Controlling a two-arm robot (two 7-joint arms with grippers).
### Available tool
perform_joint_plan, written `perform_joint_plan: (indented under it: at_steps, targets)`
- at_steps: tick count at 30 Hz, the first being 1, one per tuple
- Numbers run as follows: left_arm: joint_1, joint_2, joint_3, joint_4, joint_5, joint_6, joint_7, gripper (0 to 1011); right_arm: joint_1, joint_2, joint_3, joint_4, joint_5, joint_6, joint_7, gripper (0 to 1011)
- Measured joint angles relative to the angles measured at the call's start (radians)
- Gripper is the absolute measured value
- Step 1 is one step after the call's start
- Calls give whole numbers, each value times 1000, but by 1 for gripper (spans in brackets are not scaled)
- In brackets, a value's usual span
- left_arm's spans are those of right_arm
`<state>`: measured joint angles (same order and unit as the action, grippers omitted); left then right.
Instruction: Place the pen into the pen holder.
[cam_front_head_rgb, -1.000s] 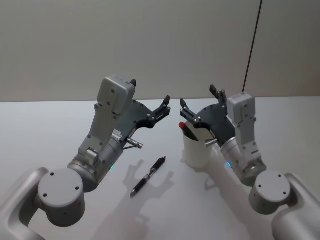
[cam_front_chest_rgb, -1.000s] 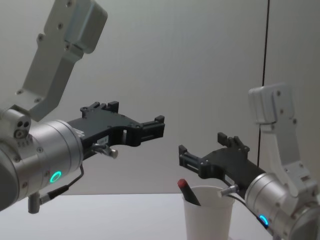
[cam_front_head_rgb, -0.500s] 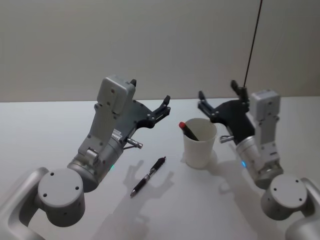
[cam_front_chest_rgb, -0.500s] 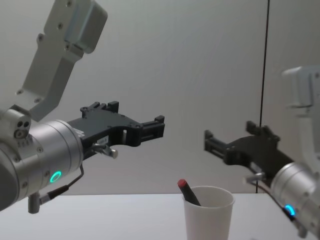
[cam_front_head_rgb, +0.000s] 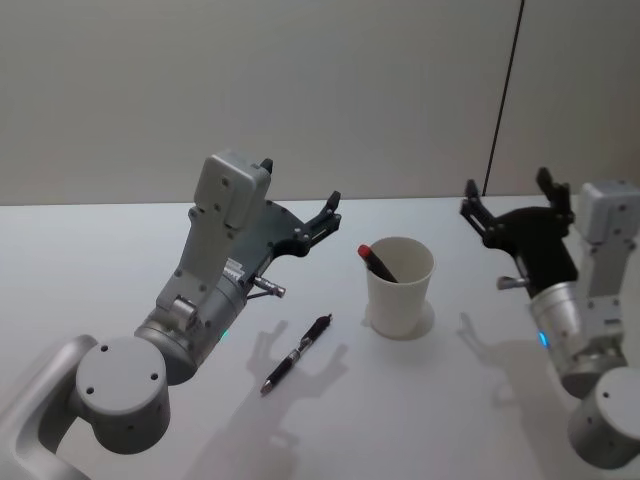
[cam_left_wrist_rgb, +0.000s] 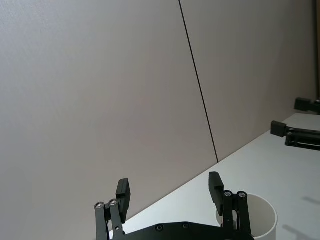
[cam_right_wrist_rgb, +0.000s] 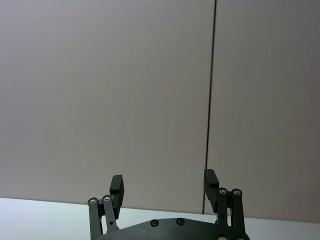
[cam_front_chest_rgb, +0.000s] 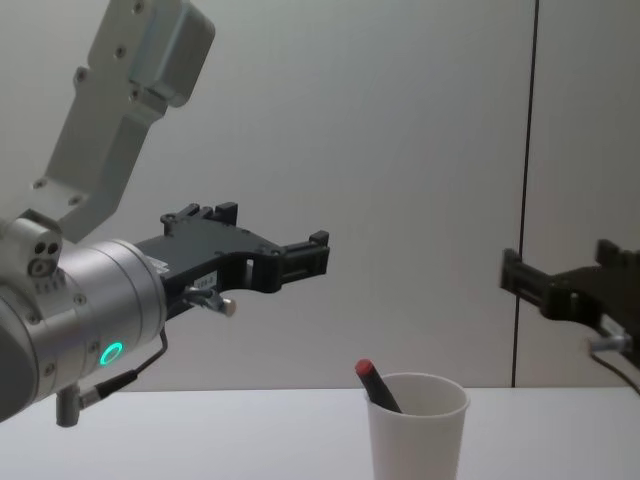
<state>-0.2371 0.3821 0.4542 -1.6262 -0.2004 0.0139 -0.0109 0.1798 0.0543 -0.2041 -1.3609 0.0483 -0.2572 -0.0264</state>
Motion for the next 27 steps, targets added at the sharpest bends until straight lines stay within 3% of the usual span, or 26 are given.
perform_joint_plan:
  at_steps: [14, 27]
  targets:
    - [0, 0, 0, 0, 0, 0, 0, 1003, -88, 33, 20, -130, 28, 82, -43, 1002]
    - [0, 0, 0, 0, 0, 0, 0, 1003, -118, 42, 26, -171, 35, 112, -53, 1002]
